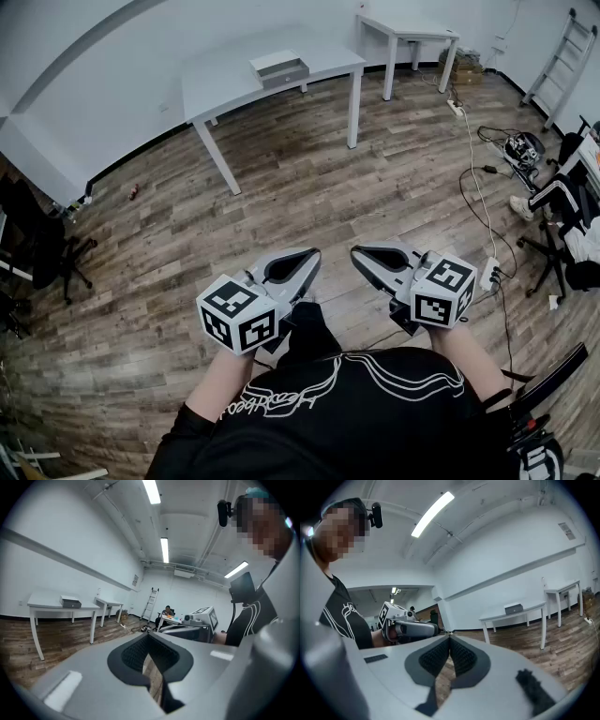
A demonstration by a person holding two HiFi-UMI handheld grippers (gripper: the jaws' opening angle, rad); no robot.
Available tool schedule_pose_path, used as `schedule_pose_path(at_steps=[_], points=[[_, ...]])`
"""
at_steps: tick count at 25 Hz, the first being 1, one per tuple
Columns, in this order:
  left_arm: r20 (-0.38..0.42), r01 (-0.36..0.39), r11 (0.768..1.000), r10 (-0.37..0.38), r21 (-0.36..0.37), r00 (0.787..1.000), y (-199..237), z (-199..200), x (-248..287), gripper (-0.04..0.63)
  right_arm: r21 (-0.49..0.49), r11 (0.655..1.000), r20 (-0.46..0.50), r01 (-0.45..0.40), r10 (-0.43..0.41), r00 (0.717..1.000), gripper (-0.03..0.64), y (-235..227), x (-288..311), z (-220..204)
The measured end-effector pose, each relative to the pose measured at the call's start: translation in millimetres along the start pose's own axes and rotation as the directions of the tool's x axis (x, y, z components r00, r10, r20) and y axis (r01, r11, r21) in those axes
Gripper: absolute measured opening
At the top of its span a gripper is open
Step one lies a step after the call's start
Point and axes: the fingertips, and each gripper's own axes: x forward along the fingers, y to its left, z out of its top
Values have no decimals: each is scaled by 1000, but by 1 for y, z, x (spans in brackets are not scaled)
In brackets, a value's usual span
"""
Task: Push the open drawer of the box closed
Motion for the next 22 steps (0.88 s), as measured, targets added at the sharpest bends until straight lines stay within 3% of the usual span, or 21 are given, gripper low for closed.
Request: schedule_pose_path(at_steps=[9, 16, 22], points=[[-57, 5, 1000, -7, -19, 998, 179, 40, 58, 5, 81, 995, 1, 57, -57, 998, 9, -140, 128, 28], [-93, -24, 1000, 25, 5, 995, 335, 93, 78, 5, 33, 999, -62, 39, -37, 997, 9, -225, 258, 78], [-50, 8, 1000, -9, -14, 999, 406, 135, 103, 5, -6, 998, -37, 61, -61, 997, 9, -271, 309, 125]])
